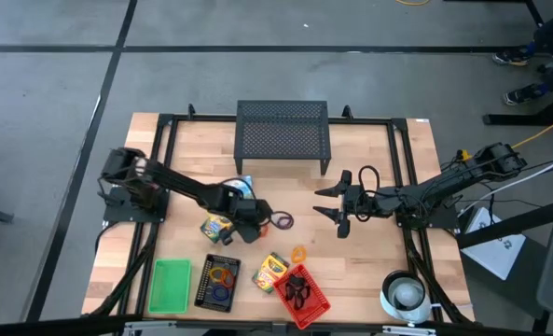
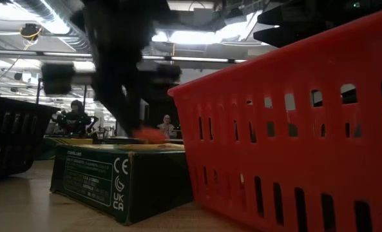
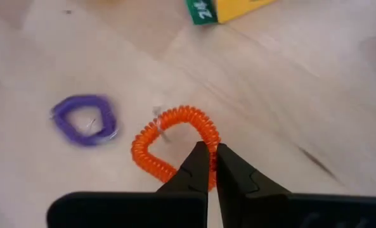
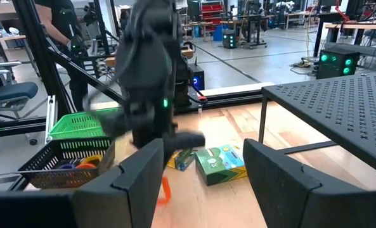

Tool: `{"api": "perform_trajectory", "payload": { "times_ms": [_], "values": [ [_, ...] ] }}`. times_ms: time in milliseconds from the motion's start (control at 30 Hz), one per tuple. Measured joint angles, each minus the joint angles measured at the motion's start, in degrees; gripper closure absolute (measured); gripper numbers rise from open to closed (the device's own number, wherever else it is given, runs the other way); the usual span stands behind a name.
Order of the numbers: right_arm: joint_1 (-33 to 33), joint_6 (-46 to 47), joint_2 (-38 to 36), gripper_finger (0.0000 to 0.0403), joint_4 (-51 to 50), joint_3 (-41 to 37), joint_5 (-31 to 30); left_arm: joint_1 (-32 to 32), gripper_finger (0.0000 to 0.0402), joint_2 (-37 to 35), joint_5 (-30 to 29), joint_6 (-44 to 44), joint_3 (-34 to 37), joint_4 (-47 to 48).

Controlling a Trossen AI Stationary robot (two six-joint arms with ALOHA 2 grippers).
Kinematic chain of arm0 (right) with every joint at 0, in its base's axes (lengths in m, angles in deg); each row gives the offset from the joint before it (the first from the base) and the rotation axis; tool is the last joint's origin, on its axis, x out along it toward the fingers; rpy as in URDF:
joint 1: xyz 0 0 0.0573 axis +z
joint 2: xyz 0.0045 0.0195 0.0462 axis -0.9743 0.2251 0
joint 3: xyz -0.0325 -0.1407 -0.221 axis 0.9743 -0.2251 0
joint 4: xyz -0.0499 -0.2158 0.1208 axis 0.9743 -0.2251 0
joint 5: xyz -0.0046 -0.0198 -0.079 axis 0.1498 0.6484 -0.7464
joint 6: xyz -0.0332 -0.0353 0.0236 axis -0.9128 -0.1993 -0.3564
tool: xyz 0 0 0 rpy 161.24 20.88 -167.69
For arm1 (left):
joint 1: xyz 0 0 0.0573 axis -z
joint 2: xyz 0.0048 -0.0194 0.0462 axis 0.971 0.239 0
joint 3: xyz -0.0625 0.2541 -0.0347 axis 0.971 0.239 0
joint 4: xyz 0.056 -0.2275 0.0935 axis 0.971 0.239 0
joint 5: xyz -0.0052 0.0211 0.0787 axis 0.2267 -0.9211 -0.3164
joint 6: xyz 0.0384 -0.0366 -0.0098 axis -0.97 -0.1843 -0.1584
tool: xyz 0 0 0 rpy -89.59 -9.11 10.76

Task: Pick & Place Office Desk Supplies
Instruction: Put the red spring keychain into the black bin

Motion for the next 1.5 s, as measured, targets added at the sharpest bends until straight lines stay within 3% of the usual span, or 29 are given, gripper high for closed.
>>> {"api": "perform_trajectory", "payload": {
  "times_ms": [167, 367, 500, 733, 1067, 1333, 1500],
  "values": [
    [0.02, 0.02, 0.00, 0.0184, 0.17, 0.00, 0.01, -0.68, 0.0397, -8.05, 4.04, 4.34, 0.02, 8.04],
    [0.01, 0.46, 0.00, 0.0184, -0.02, 0.00, 0.13, -0.89, 0.0398, -17.29, 19.93, 10.28, 0.00, 14.63],
    [0.01, 0.17, 0.00, 0.0184, -0.02, 0.00, 0.17, 2.27, 0.0398, -21.70, 25.02, 15.63, -0.04, 14.82],
    [0.02, 0.00, 0.00, 0.0184, -0.07, 0.00, 0.20, 10.29, 0.0399, -22.84, 25.46, 25.20, 5.82, 7.78],
    [0.01, -0.01, 0.00, 0.0184, -0.30, 0.00, 0.42, 15.57, 0.0399, -22.81, 25.20, 43.31, 25.36, -22.18],
    [0.01, -0.02, 0.00, 0.0184, -0.28, 0.00, 0.44, 15.74, 0.0393, -22.86, 19.51, 47.99, 29.31, -23.88],
    [0.01, -0.02, 0.00, 0.0184, -0.27, 0.00, 0.44, 14.94, 0.0358, -22.86, 16.80, 49.82, 29.33, -24.20]
  ]
}}
